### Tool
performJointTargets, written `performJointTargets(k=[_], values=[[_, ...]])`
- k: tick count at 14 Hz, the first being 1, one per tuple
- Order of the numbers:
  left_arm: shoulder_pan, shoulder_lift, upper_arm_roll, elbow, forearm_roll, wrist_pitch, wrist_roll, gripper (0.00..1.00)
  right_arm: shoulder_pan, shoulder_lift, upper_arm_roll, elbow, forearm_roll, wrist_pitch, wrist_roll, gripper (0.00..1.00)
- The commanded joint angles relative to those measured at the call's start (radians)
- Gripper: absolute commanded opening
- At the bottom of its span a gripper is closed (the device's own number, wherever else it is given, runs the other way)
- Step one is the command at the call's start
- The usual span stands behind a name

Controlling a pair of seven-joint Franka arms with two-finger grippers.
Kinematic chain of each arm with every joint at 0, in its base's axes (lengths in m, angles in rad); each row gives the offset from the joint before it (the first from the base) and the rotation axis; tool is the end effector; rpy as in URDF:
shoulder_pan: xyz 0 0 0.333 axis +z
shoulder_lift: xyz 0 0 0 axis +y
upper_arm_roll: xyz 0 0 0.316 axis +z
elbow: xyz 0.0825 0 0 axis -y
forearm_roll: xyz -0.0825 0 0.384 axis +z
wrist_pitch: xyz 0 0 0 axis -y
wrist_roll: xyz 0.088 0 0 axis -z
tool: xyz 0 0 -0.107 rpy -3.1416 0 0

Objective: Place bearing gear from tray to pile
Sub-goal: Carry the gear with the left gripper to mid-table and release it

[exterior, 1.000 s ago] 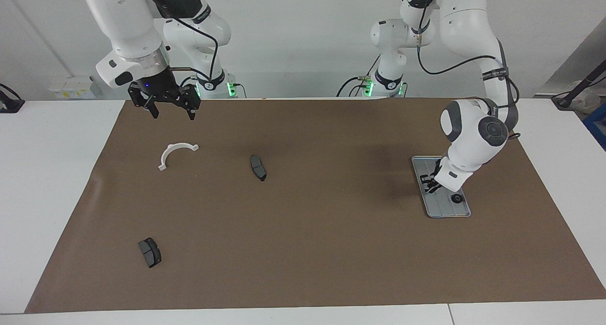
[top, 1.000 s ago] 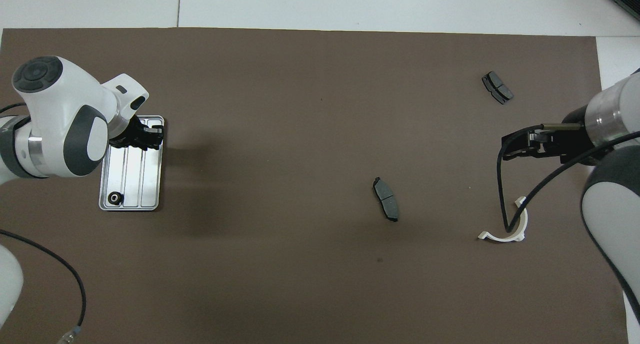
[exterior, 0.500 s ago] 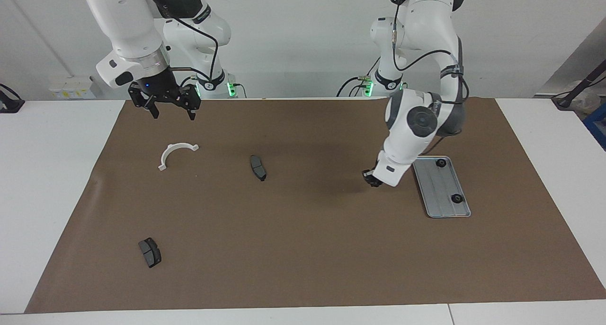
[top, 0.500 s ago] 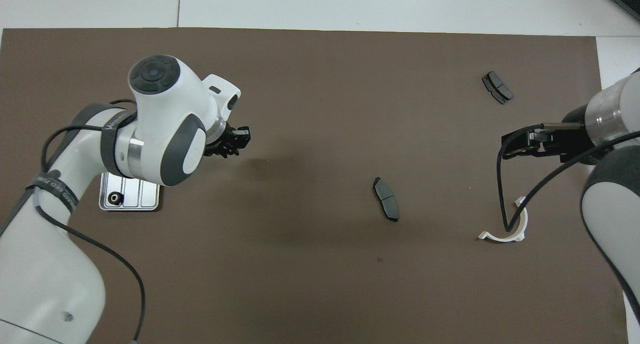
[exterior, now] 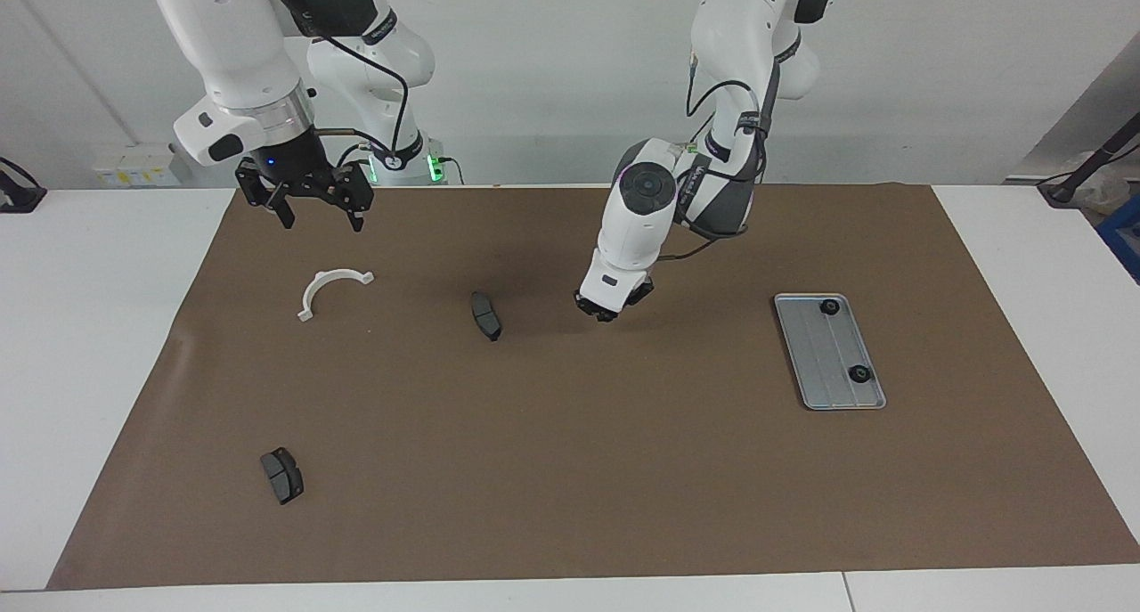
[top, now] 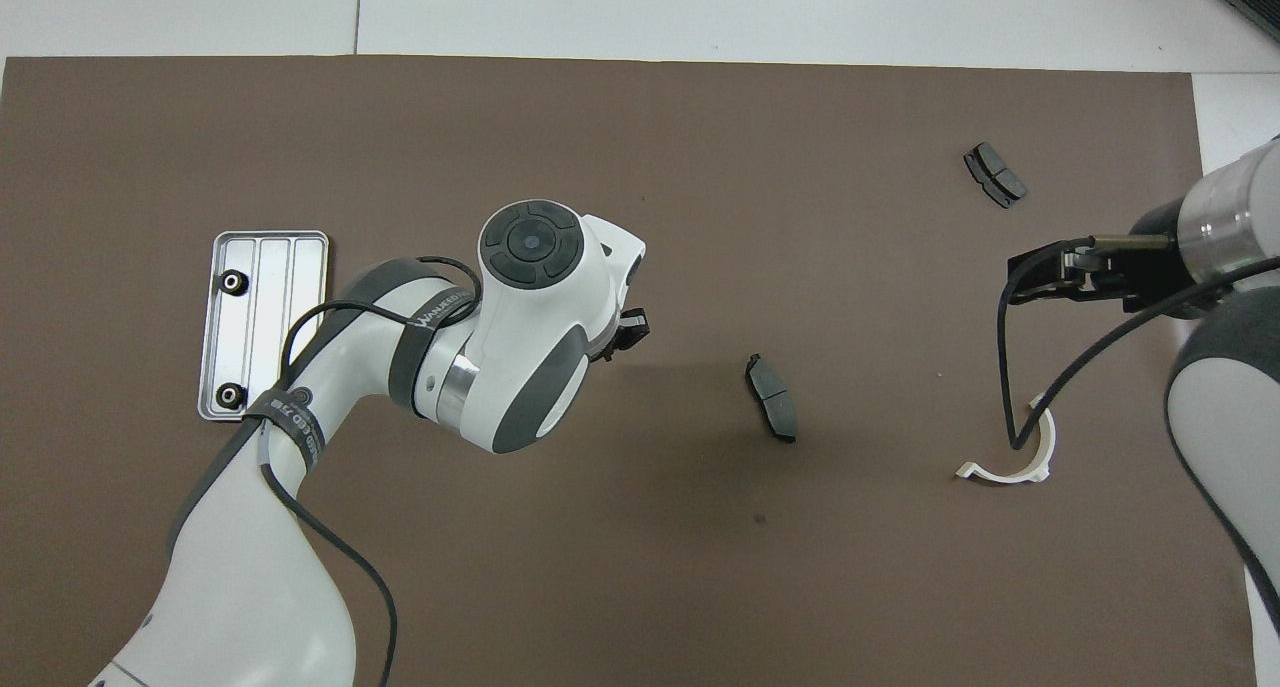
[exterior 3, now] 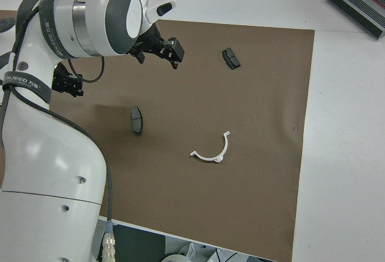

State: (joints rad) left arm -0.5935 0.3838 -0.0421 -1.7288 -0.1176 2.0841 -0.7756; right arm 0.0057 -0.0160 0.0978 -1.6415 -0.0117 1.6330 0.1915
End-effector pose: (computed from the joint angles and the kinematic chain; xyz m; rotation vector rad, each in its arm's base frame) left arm 0.5222 -0.3895 0.3589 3.0514 0.3094 -0.1501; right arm 0.5513 0.0565 0.6053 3.1266 -0.1366 0.0145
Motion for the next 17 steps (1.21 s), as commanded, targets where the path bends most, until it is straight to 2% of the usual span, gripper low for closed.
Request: performJointTargets(k=[1, 2, 3, 5, 6, 8, 11, 13, 17], values=[[-0.015, 0.004, 0.018, -0.047, -0.036, 0.091, -0.007, 0.20, -0.013, -0.004, 0.005, -0.027, 0.012, 0.042, -0.014, 1.00], [-0.028, 0.007, 0.018, -0.054, -0.037, 0.105, -0.007, 0.27, -0.012, -0.004, 0.005, -0.035, 0.012, 0.056, -0.014, 1.00], [-0.029, 0.010, 0.018, -0.054, -0.037, 0.106, -0.008, 0.40, -0.009, -0.004, 0.007, -0.038, 0.012, 0.060, -0.015, 1.00], [-0.031, 0.010, 0.018, -0.054, -0.037, 0.106, -0.008, 0.59, 0.000, -0.002, 0.007, -0.058, 0.012, 0.080, -0.011, 1.00], [-0.031, 0.010, 0.018, -0.052, -0.037, 0.106, -0.008, 0.72, 0.002, -0.004, 0.008, -0.073, 0.012, 0.105, 0.002, 1.00], [-0.029, 0.010, 0.019, -0.049, -0.037, 0.105, -0.008, 0.74, 0.042, 0.008, 0.008, -0.078, 0.012, 0.131, 0.035, 1.00], [0.012, 0.026, 0.027, 0.003, -0.034, 0.085, 0.001, 0.68, 0.091, 0.025, 0.008, -0.107, 0.012, 0.195, 0.097, 1.00], [0.091, 0.036, 0.025, 0.040, -0.020, 0.039, 0.013, 0.60, 0.140, 0.045, 0.008, -0.124, 0.012, 0.241, 0.164, 1.00], [0.240, 0.023, 0.025, 0.051, -0.023, -0.057, 0.217, 0.59, 0.244, 0.166, 0.008, -0.124, 0.009, 0.379, 0.303, 1.00]])
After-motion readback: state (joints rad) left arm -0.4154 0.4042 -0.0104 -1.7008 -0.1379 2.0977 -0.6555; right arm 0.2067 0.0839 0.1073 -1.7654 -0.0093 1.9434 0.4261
